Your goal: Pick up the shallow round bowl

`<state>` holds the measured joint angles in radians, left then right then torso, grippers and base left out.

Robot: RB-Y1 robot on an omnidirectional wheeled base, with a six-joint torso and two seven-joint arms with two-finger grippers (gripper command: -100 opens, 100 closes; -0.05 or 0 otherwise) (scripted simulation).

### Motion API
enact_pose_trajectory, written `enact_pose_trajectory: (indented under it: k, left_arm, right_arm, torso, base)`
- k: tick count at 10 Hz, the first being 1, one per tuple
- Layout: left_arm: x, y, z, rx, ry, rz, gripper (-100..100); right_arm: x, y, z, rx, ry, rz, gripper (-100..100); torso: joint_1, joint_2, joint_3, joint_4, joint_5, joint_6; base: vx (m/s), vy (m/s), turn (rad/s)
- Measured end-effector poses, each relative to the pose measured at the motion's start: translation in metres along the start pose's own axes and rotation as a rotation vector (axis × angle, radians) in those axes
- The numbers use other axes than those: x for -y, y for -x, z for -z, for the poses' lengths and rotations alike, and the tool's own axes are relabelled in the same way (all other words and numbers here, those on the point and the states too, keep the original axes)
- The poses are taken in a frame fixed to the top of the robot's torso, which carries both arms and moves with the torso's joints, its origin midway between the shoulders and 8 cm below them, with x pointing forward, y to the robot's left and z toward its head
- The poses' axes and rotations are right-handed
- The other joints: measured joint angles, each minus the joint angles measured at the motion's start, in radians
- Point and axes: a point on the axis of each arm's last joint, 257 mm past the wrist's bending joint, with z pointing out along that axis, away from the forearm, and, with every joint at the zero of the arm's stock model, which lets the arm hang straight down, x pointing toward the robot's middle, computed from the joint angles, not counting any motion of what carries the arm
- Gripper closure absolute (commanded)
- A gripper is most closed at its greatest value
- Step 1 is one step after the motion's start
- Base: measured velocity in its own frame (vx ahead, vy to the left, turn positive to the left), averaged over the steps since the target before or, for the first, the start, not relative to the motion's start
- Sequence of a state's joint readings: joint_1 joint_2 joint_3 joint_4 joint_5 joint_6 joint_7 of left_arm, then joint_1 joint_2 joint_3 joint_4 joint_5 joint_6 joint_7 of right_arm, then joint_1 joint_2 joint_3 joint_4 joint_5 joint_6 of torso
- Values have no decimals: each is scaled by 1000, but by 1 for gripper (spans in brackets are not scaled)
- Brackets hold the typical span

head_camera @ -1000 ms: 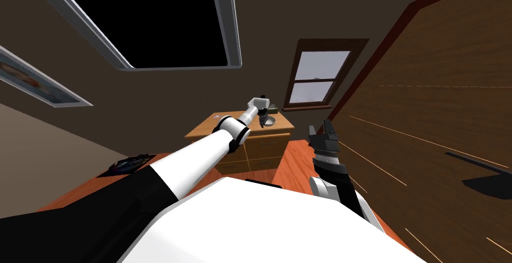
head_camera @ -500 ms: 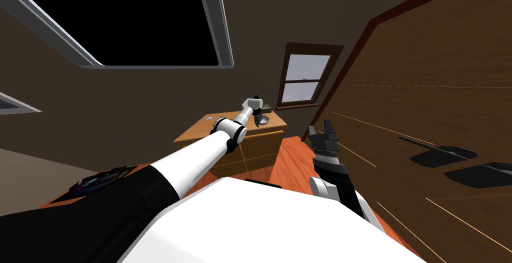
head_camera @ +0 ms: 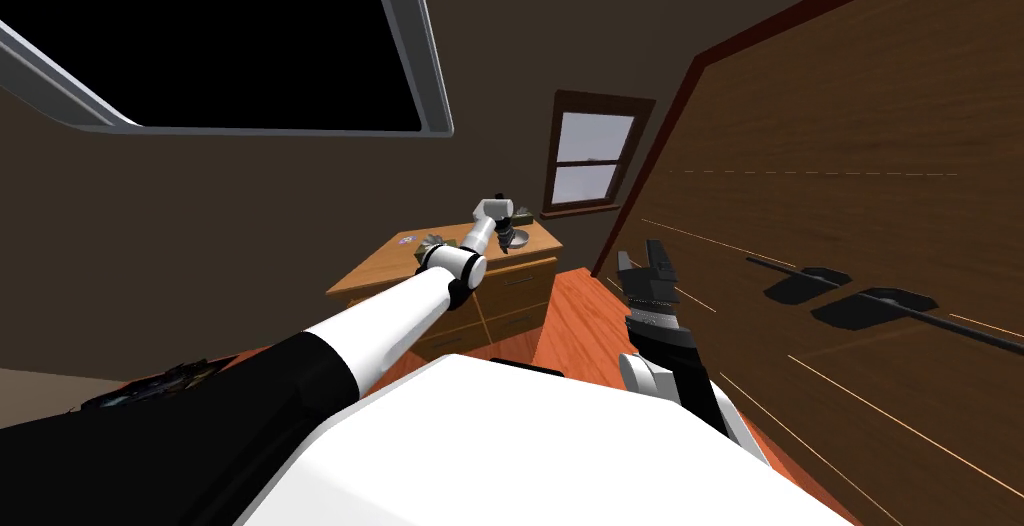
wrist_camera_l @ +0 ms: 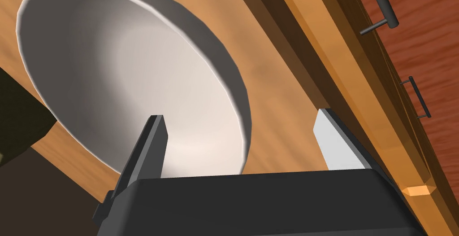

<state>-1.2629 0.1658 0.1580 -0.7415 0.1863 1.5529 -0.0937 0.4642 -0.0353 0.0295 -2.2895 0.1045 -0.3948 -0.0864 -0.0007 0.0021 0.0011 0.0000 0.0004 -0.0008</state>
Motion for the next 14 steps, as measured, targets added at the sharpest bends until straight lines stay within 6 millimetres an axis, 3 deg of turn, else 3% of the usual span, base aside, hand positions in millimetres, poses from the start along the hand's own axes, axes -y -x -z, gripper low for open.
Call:
enact_pose_trajectory:
  k: [2,3,7,8,9,14]
  left_arm:
    - [-4,18,-1,11,4,29,-100]
    - [-4,19,-1,12,5,30,100]
    - [-4,20,0,13,4,32,100]
    - [-4,20,0,13,4,32,0]
    - [-4,20,0,13,4,32,100]
    - [11,-40,4,-33,-4,-57,100]
  right_arm:
    - [0,0,0,0,0,0,0]
    - [0,0,0,0,0,0,0]
    - [0,0,0,0,0,0,0]
    - [0,0,0,0,0,0,0]
    - [0,0,0,0,0,0,0]
    - [0,0,0,0,0,0,0]
  torso:
    - [0,0,0,0,0,0]
    - [0,-1,0,0,0,0]
    - [1,-2,-1,-1,0,0]
    - [1,-2,-1,-1,0,0]
    - [0,-2,-1,-1,0,0]
    - [1,-3,-2,0,0,1]
  base:
    - [-17,-6,-99]
    - [0,0,0]
    - [0,0,0]
    - [0,0,0]
    - [29,17,301]
    - [33,9,179]
